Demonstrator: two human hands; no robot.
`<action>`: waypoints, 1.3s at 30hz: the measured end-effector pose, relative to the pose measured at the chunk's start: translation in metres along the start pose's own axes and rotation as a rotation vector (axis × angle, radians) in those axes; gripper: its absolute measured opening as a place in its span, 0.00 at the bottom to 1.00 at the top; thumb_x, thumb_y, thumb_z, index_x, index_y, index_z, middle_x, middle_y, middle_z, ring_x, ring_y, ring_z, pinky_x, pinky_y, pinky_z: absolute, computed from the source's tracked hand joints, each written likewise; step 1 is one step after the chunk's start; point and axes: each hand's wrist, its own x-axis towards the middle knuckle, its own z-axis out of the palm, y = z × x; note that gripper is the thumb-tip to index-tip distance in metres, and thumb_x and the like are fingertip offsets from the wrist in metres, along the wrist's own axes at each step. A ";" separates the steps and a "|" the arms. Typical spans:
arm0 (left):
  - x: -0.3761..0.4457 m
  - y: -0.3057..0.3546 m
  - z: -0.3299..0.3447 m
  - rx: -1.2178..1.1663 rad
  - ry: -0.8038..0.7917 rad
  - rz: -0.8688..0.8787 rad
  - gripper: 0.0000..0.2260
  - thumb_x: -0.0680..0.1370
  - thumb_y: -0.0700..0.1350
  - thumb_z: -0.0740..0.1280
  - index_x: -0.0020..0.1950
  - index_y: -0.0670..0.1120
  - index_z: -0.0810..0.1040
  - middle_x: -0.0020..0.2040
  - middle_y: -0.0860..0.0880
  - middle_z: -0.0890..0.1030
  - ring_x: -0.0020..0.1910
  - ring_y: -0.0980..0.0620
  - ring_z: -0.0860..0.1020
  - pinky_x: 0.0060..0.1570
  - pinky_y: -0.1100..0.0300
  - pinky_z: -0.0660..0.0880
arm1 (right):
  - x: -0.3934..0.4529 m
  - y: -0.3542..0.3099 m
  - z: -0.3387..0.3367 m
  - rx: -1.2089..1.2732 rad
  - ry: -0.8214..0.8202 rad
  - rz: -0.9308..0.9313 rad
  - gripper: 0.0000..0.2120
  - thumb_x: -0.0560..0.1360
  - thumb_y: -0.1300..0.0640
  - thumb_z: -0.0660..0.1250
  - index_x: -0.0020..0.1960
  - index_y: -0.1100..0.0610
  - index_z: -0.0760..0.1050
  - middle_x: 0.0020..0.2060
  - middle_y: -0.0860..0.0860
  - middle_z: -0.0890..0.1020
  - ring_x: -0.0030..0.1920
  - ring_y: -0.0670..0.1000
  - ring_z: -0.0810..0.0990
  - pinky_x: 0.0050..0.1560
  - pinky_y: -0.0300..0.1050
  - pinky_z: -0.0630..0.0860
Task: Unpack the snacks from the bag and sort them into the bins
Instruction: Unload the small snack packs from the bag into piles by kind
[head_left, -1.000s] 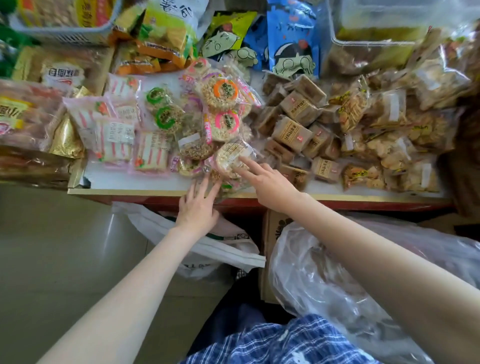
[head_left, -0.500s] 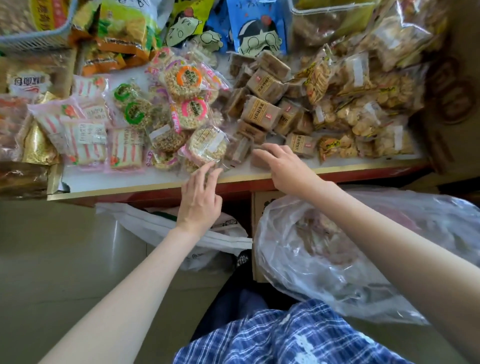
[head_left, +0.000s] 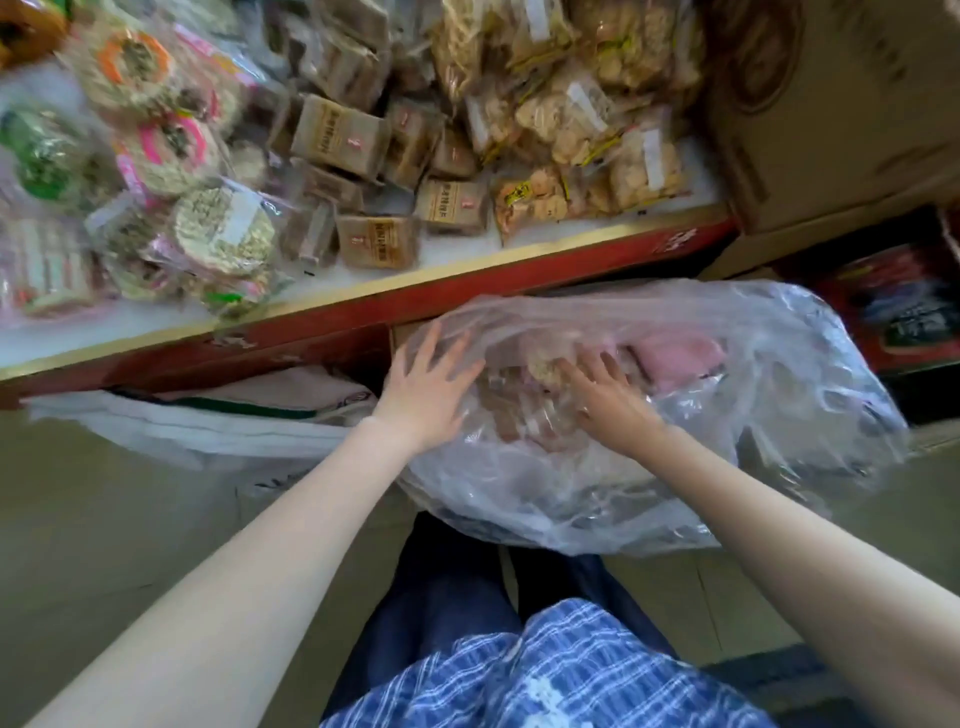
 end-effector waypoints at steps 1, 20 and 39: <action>0.002 0.000 0.000 0.006 -0.005 -0.028 0.29 0.81 0.51 0.55 0.78 0.53 0.44 0.77 0.48 0.37 0.75 0.41 0.34 0.71 0.40 0.44 | 0.008 -0.006 0.004 0.019 0.006 0.043 0.33 0.75 0.57 0.63 0.76 0.53 0.51 0.76 0.55 0.48 0.74 0.64 0.50 0.69 0.63 0.59; -0.008 0.008 -0.014 -0.739 0.304 -0.052 0.31 0.74 0.62 0.58 0.74 0.50 0.63 0.71 0.50 0.68 0.70 0.51 0.66 0.70 0.50 0.62 | -0.023 -0.016 -0.079 0.718 0.460 -0.074 0.10 0.73 0.70 0.65 0.50 0.62 0.82 0.42 0.49 0.82 0.42 0.43 0.79 0.46 0.29 0.74; -0.093 -0.188 -0.029 -1.332 0.882 -0.572 0.13 0.80 0.41 0.62 0.64 0.45 0.67 0.50 0.51 0.75 0.44 0.55 0.74 0.35 0.68 0.68 | 0.087 -0.278 -0.210 0.779 0.314 -0.247 0.20 0.70 0.48 0.73 0.56 0.56 0.72 0.49 0.52 0.77 0.51 0.53 0.78 0.52 0.50 0.76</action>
